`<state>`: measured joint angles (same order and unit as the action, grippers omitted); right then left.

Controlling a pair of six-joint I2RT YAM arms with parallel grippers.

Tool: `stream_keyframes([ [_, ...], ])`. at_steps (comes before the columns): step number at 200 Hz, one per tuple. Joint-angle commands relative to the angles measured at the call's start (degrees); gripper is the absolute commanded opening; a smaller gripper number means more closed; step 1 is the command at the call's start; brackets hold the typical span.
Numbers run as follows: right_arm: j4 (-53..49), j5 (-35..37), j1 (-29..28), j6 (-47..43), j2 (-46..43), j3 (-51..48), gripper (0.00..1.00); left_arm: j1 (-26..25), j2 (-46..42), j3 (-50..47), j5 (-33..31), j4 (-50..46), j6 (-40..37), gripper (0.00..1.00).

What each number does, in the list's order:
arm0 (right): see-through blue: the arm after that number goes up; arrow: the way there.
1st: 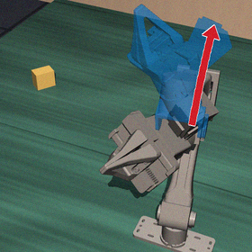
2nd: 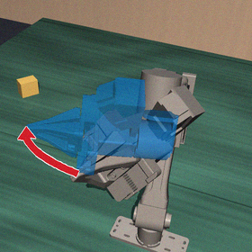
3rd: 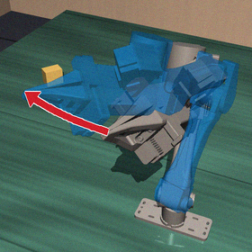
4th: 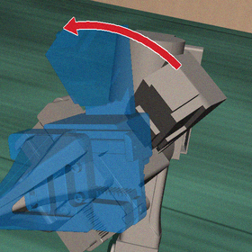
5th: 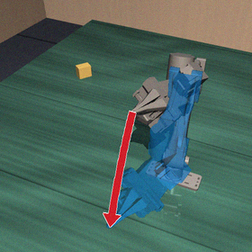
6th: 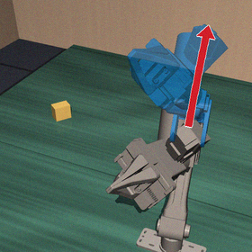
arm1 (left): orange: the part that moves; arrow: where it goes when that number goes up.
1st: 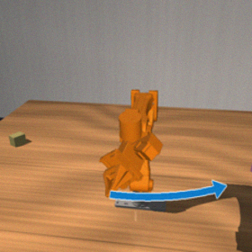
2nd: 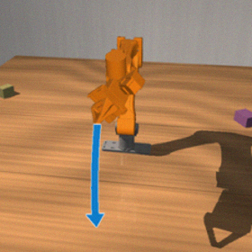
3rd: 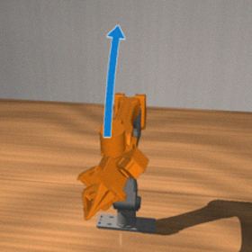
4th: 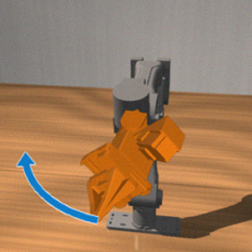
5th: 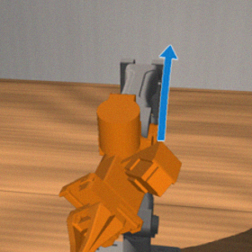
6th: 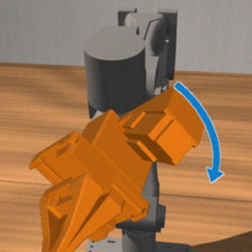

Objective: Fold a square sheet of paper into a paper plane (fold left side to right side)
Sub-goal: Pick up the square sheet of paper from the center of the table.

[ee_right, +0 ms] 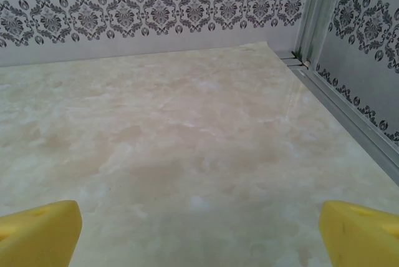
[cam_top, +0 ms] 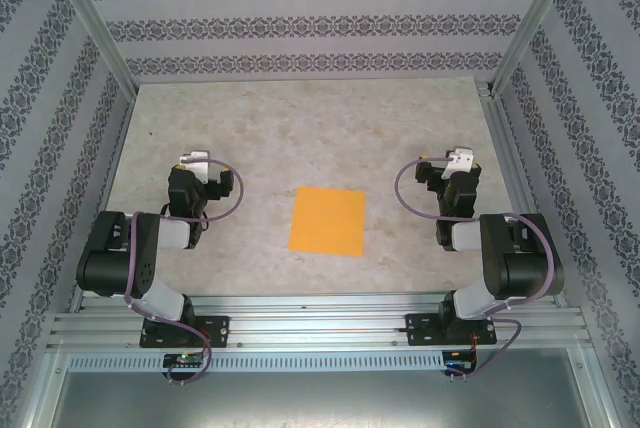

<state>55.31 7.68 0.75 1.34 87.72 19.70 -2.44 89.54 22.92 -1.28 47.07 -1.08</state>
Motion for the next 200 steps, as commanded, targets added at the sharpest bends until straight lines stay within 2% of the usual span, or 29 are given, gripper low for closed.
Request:
stream_keyframes([
  [1,2.08,0.80,-0.49,-0.25,0.18,-0.46,0.98,-0.55,-0.15,1.14,1.02,-0.04,-0.75,1.00],
  [147,2.35,0.14,-0.22,-0.12,0.08,-0.46,0.98,-0.57,-0.36,0.88,0.91,0.41,-0.67,1.00],
  [160,1.74,0.07,-0.28,-0.08,-1.44,-0.52,0.98,-0.55,-2.85,1.40,-0.84,-2.46,0.09,1.00],
  [181,-8.43,2.32,-0.47,0.81,-11.04,0.42,0.98,-0.60,-12.90,3.15,-1.90,-13.35,0.84,1.00],
  [200,-28.00,3.85,-0.61,5.96,-20.39,5.77,0.98,-0.55,-22.01,8.13,-1.14,-28.94,7.38,1.00],
])
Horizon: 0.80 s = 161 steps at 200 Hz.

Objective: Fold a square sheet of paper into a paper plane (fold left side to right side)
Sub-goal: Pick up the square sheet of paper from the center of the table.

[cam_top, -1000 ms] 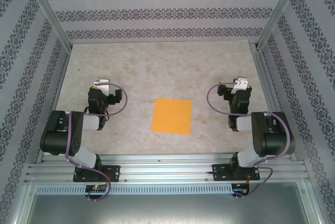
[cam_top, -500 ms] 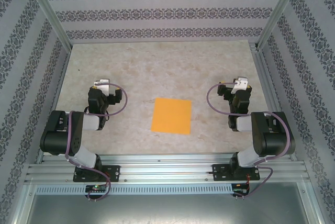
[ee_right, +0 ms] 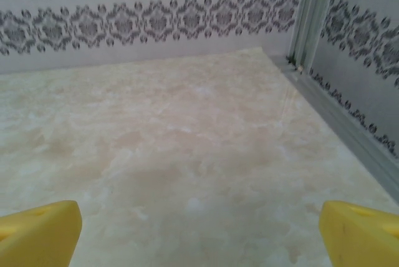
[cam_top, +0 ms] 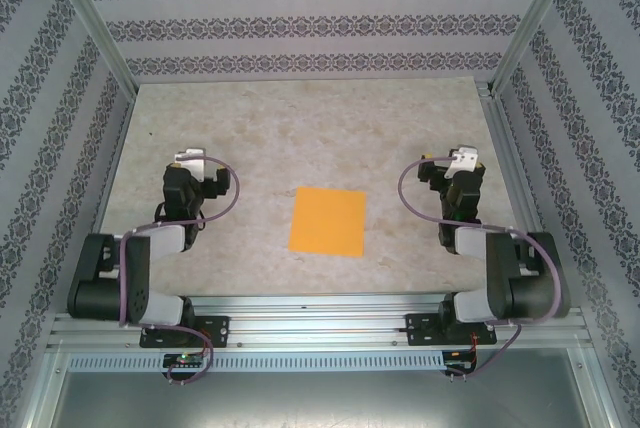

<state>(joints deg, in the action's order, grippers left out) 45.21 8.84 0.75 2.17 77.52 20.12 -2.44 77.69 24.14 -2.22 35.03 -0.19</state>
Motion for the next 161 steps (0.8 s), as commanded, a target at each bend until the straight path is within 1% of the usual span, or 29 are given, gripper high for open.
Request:
stream_keyframes([
  [1,-18.37,2.68,-0.59,5.48,-10.54,5.67,0.98,-0.55,-10.48,7.20,-0.13,-17.70,6.94,1.00],
  [8,-24.89,2.49,-0.73,8.22,-12.80,7.48,0.98,-0.55,-12.62,9.62,1.08,-23.62,10.44,1.00],
  [16,-32.02,1.81,-0.99,11.71,-14.69,9.38,0.98,-0.55,-14.25,11.25,3.85,-27.56,14.46,1.00],
  [32,-43.66,0.87,-2.66,19.18,-16.55,12.66,0.98,-0.63,-16.01,12.53,12.41,-31.66,21.66,1.00],
  [46,-52.05,-0.20,-6.08,23.52,-15.87,15.18,0.98,-1.27,-15.58,12.90,20.88,-33.77,25.85,0.99],
  [62,-60.50,0.19,-11.63,27.19,-12.95,18.54,0.98,-4.27,-14.03,13.16,28.59,-36.66,28.52,0.97],
  [75,-66.16,0.15,-15.56,30.95,-9.36,21.32,0.98,-8.58,-12.03,13.09,32.89,-37.75,30.33,0.94],
  [93,-70.82,0.22,-21.61,35.08,-3.63,24.38,0.98,-16.29,-8.36,13.18,35.14,-38.37,32.08,0.93],
  [117,-70.09,0.34,-28.26,38.77,3.57,26.75,0.98,-24.41,-1.57,13.87,36.99,-35.54,34.99,0.93],
  [136,-70.07,0.85,-30.33,39.78,8.90,29.63,0.98,-28.48,3.81,14.48,36.74,-32.22,36.79,0.93],
  [161,-70.38,1.48,-32.98,40.81,14.23,32.77,0.98,-31.27,10.55,15.51,36.50,-28.70,38.72,0.93],
])
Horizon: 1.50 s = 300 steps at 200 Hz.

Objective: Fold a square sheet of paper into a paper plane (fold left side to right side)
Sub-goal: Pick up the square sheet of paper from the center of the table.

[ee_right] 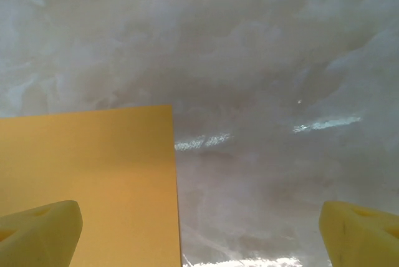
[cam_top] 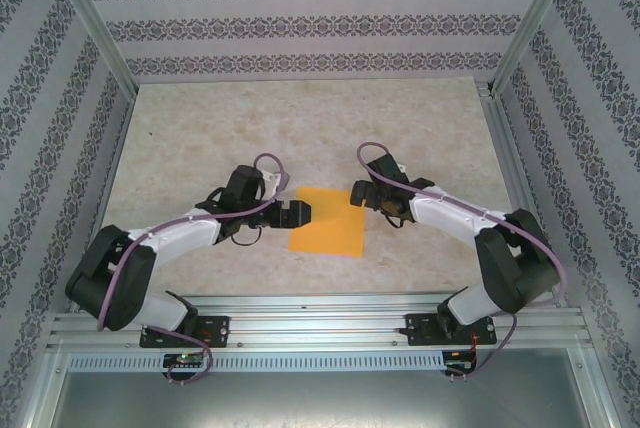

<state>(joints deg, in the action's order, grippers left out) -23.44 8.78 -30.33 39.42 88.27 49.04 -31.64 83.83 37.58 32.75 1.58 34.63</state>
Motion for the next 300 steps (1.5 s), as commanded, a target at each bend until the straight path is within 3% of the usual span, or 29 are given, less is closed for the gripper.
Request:
stream_keyframes([
  [1,-1.71,1.53,-2.00,3.65,3.66,3.86,0.98,-2.18,4.67,2.10,1.52,4.87,3.97,0.93],
  [57,0.64,-0.92,-6.31,8.13,9.14,4.97,0.98,-5.09,12.78,3.60,0.39,6.70,5.38,0.93],
  [135,7.61,-11.76,-8.74,10.94,7.32,2.47,0.92,-5.36,13.24,3.56,-1.44,4.22,3.86,0.93],
  [207,6.67,-14.41,-8.86,6.81,5.38,4.04,0.84,-5.37,13.03,3.22,-1.83,4.56,3.93,0.93],
  [252,7.88,-17.10,-7.73,4.55,5.47,3.48,0.65,-5.32,10.44,2.84,-1.41,5.77,4.21,0.93],
  [269,9.32,-18.97,-7.07,4.02,5.04,2.83,0.54,-5.19,7.90,2.72,-1.73,5.85,4.22,0.94],
  [300,15.11,-22.05,-4.69,3.37,2.48,-0.78,0.42,-2.96,1.01,3.14,-2.17,2.45,3.38,0.95],
])
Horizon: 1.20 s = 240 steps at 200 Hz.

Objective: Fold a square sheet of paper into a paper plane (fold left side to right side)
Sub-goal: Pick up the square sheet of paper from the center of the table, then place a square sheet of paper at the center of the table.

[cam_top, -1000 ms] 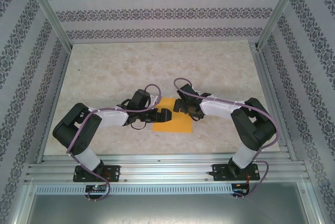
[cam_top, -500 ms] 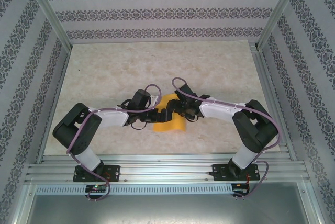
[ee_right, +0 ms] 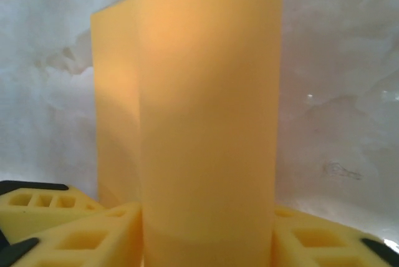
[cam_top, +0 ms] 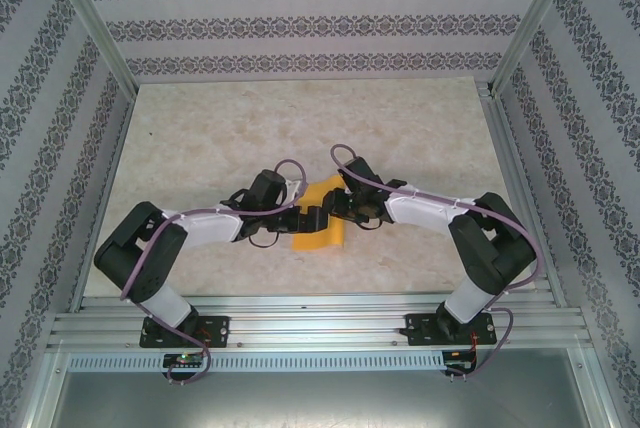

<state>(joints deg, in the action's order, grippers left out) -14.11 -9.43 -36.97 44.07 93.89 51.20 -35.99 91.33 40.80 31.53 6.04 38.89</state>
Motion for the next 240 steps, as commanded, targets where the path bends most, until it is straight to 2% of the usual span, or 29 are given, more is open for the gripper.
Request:
stream_keyframes([
  [1,5.94,-4.02,2.06,-1.28,-3.25,-3.17,0.42,1.55,-6.68,-0.04,-0.99,-2.09,-0.90,0.96],
  [41,22.47,-12.82,6.97,-1.83,-8.60,-11.82,0.40,8.29,-18.16,0.76,-0.72,-8.24,-2.39,0.99],
  [68,33.46,-21.60,12.33,-2.50,-13.63,-17.07,0.39,14.04,-24.49,0.85,3.22,-8.92,-0.98,1.00],
  [85,40.92,-27.85,15.92,-2.04,-17.56,-19.89,0.38,15.81,-26.98,1.91,6.11,-8.74,-1.03,1.00],
  [120,56.52,-39.48,21.71,3.67,-24.68,-22.47,0.38,16.02,-29.00,5.26,12.96,-5.03,-0.81,1.00],
  [154,65.09,-47.70,22.75,9.75,-27.68,-19.30,0.37,15.98,-28.42,7.90,17.77,-0.40,0.32,1.00],
  [194,77.35,-51.24,22.29,20.25,-27.80,-16.13,0.36,15.31,-26.49,9.20,21.71,6.90,3.77,1.00],
  [240,80.62,-52.09,19.37,23.24,-25.83,-13.63,0.35,11.00,-24.70,10.64,24.31,13.19,4.61,0.96],
])
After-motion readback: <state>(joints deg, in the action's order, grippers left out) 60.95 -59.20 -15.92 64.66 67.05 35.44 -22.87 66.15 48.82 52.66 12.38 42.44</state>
